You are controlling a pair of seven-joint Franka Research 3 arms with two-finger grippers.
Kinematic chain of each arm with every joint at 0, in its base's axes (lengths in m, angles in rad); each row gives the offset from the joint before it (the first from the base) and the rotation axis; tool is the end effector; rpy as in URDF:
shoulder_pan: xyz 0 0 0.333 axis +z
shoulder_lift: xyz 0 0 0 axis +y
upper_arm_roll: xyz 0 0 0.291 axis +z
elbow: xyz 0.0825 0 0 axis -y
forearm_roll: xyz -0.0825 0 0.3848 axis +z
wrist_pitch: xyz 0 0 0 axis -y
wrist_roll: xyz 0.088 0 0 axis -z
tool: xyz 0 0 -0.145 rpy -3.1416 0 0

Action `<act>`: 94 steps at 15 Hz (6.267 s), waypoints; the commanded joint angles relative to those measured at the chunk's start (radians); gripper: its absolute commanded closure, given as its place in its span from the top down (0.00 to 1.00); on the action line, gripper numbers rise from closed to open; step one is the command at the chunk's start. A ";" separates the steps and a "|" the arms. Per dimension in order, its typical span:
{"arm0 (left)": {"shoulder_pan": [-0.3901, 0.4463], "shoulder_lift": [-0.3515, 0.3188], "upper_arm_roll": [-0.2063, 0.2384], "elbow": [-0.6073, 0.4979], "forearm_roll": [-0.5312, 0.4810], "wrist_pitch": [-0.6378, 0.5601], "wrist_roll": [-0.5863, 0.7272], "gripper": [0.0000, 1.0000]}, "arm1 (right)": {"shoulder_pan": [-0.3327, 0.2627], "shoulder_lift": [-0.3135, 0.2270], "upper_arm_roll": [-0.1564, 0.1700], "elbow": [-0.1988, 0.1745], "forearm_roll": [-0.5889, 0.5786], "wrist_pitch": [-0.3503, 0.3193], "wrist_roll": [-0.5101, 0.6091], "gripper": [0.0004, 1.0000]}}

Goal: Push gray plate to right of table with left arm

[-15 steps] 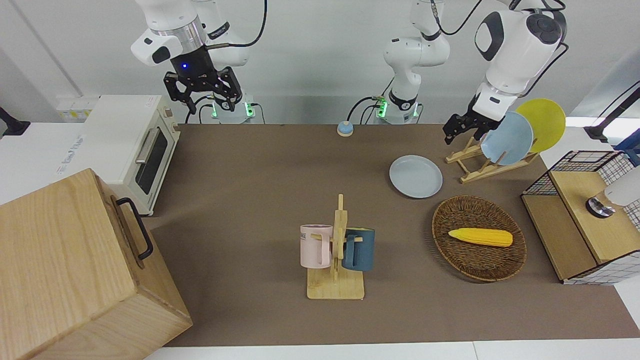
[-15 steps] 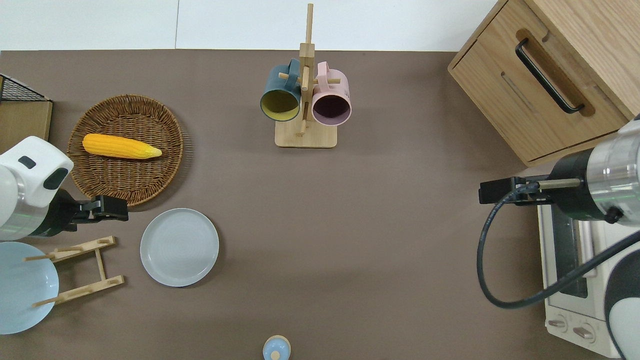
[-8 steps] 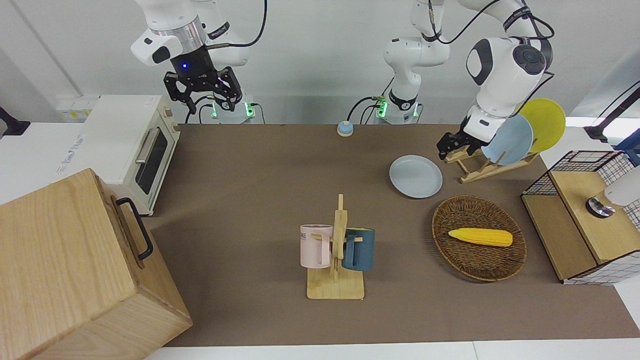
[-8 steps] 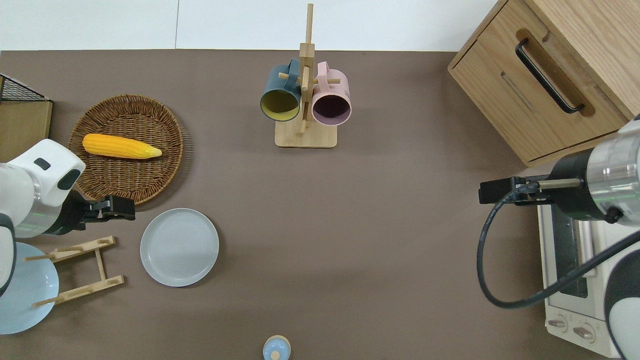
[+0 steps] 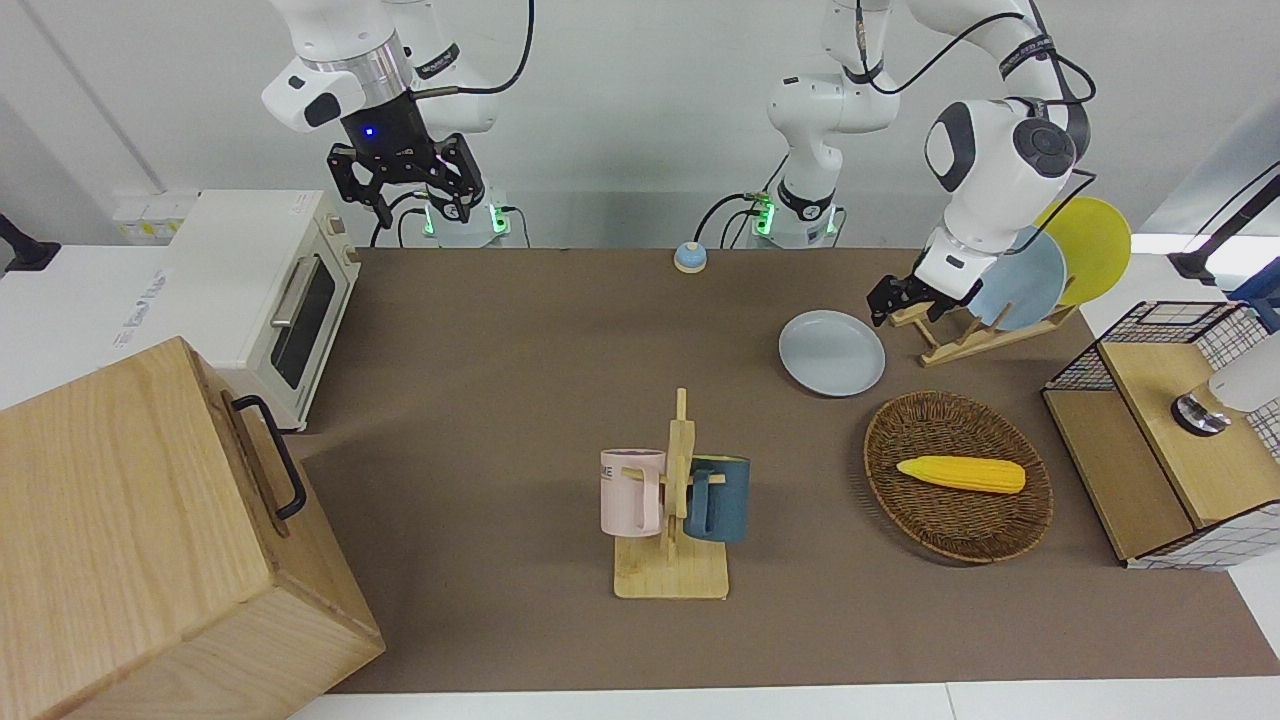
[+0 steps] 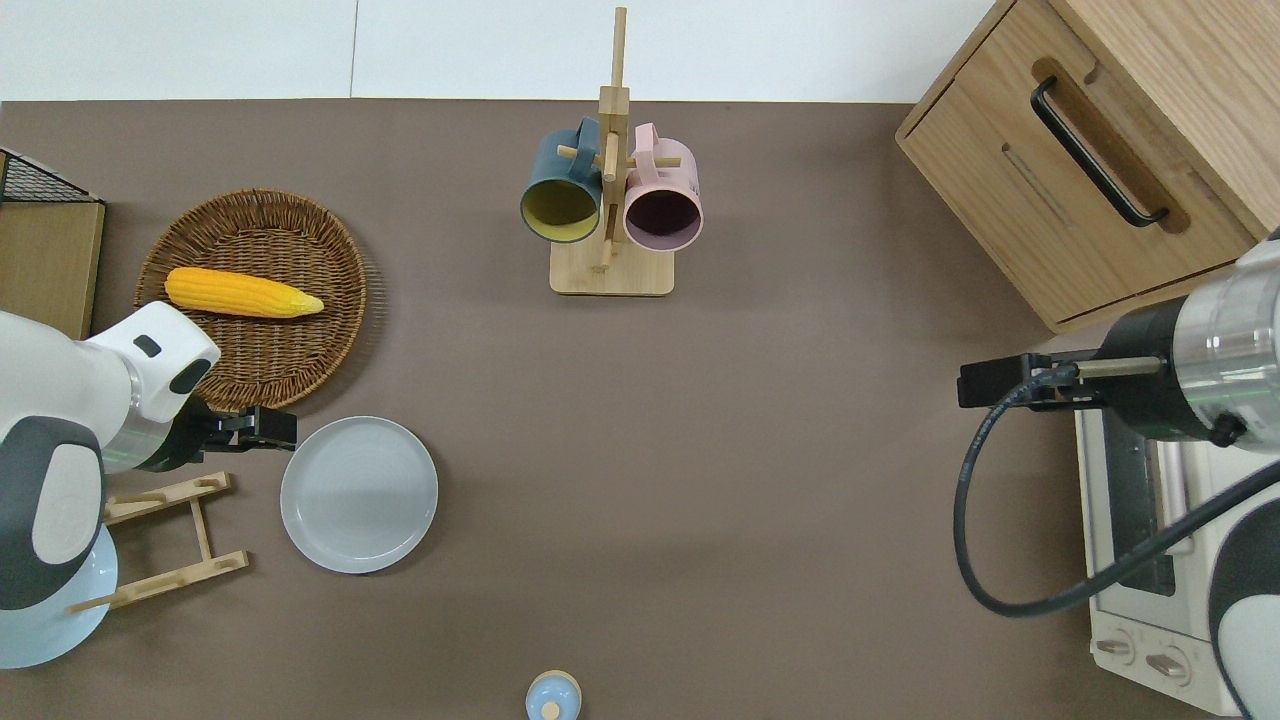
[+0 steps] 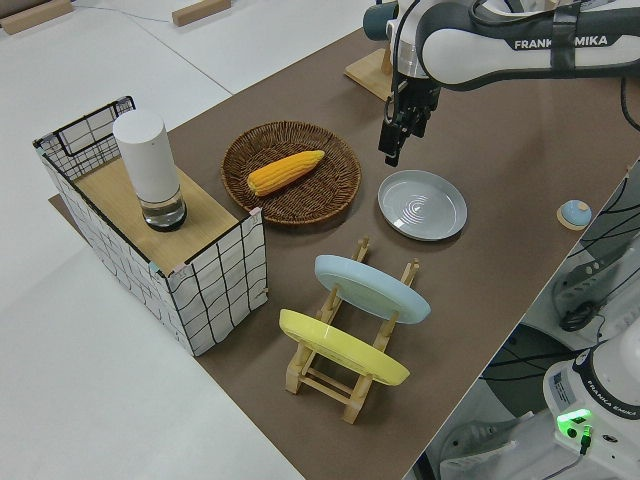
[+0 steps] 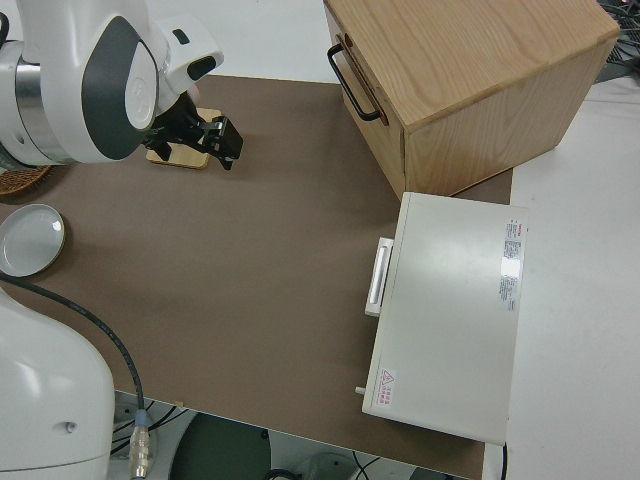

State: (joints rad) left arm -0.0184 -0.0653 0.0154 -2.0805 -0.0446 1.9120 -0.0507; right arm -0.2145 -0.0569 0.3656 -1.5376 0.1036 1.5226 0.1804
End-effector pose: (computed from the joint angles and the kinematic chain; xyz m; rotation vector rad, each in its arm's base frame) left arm 0.5189 -0.0063 0.3846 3.0963 0.1002 -0.1617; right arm 0.5274 0.1011 0.6022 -3.0530 0.0343 -0.0364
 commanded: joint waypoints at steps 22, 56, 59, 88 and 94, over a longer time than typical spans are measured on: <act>0.063 -0.001 0.012 -0.386 0.002 0.350 0.149 0.93 | -0.006 0.006 0.003 0.014 0.016 -0.005 0.002 1.00; 0.014 0.007 -0.020 -0.392 -0.026 0.395 0.040 0.00 | -0.006 0.006 0.003 0.014 0.016 -0.005 0.002 1.00; -0.043 0.010 -0.020 -0.391 -0.026 0.397 -0.032 0.00 | -0.006 0.006 0.003 0.014 0.016 -0.005 0.002 1.00; -0.388 0.039 -0.109 -0.385 -0.124 0.562 -0.505 0.00 | -0.006 0.006 0.004 0.014 0.016 -0.005 0.002 1.00; -0.388 0.070 -0.182 -0.378 -0.124 0.585 -0.567 0.00 | -0.006 0.006 0.003 0.014 0.016 -0.005 0.002 1.00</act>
State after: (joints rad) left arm -0.3892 -0.0206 -0.1412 -2.4451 -0.1582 2.4607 -0.5762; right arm -0.2145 -0.0569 0.3656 -1.5376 0.1036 1.5226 0.1804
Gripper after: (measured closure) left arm 0.974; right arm 0.004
